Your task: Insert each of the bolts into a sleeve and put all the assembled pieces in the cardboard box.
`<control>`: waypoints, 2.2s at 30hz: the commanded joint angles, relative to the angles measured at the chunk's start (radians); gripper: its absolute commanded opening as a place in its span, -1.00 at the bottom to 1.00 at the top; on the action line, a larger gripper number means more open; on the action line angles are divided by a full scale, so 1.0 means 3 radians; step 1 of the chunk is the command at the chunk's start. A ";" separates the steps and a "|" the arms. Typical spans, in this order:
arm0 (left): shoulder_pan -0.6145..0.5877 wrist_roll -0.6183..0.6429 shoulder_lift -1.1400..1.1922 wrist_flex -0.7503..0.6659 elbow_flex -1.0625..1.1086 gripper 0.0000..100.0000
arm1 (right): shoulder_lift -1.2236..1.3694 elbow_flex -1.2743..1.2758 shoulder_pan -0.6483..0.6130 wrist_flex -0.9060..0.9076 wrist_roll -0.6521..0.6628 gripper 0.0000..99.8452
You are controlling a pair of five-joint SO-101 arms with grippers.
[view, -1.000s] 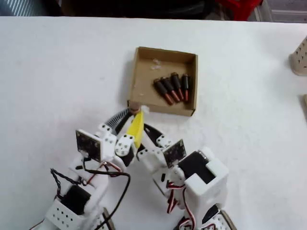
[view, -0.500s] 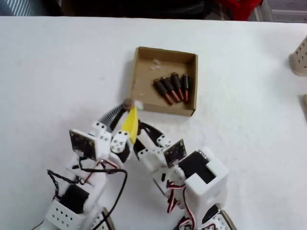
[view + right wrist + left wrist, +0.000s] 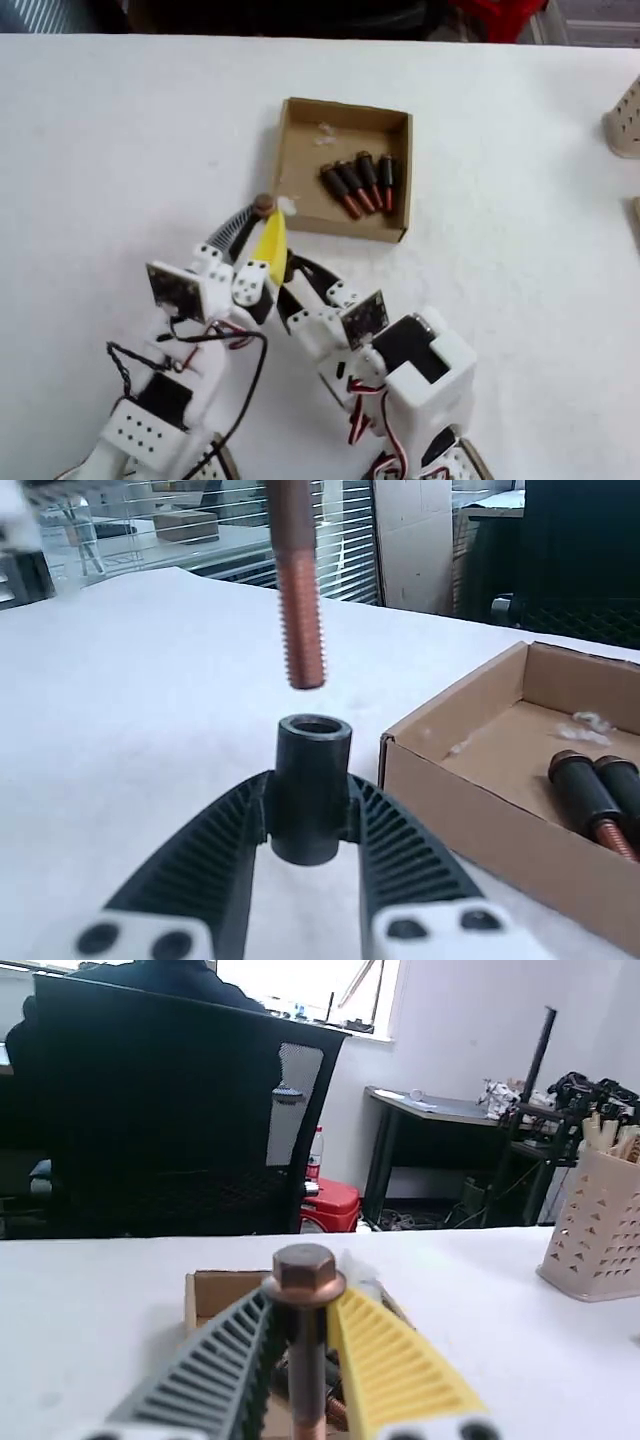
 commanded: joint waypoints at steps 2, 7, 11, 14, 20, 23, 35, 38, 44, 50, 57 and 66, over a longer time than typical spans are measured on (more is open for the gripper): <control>-0.0018 0.0020 0.0601 -0.0501 -0.0092 -0.95 | -0.0049 0.0031 0.0043 -0.0084 -0.0010 -0.97; -0.0013 0.0036 0.0596 -0.0471 -0.0051 -0.95 | -0.0049 0.0031 0.0043 -0.0084 -0.0010 -0.97; 0.0187 0.0031 0.0596 -0.0373 -0.0005 -0.95 | -0.0028 0.0031 0.0018 -0.0084 -0.0010 -0.97; 0.0207 0.0036 0.0596 -0.0317 -0.0026 -0.95 | -0.0028 0.0031 0.0023 -0.0084 -0.0010 -0.97; 0.0207 0.0026 0.0596 -0.0087 -0.0041 -0.95 | -0.0028 0.0031 0.0033 -0.0084 -0.0010 -0.97; 0.0202 0.0020 0.0596 0.0189 -0.0118 -0.95 | -0.0028 0.0031 0.0038 -0.0084 -0.0010 -0.97; 0.0279 0.0020 0.0596 0.1432 -0.0578 -0.95 | -0.0038 0.0031 0.0043 -0.0084 -0.0010 -0.97; 0.0274 0.0020 0.0596 0.1447 -0.0578 -0.95 | -0.0043 0.0031 0.0043 -0.0084 -0.0010 -0.97; 0.0279 0.0020 0.0596 0.1458 -0.0506 -0.95 | -0.0049 0.0031 0.0043 -0.0095 -0.0010 -0.97; 0.0263 0.0020 0.0596 0.1437 -0.0338 -0.95 | -0.0049 0.0031 0.0049 -0.0105 -0.0010 -0.97; 0.0258 0.0036 0.0596 0.1514 -0.0312 -0.30 | -0.0049 0.0031 0.0100 -0.0105 -0.0010 -0.97; 0.0069 0.0036 0.0596 0.1995 -0.0343 0.00 | -0.0049 0.0031 0.0100 -0.0105 -0.0010 -0.97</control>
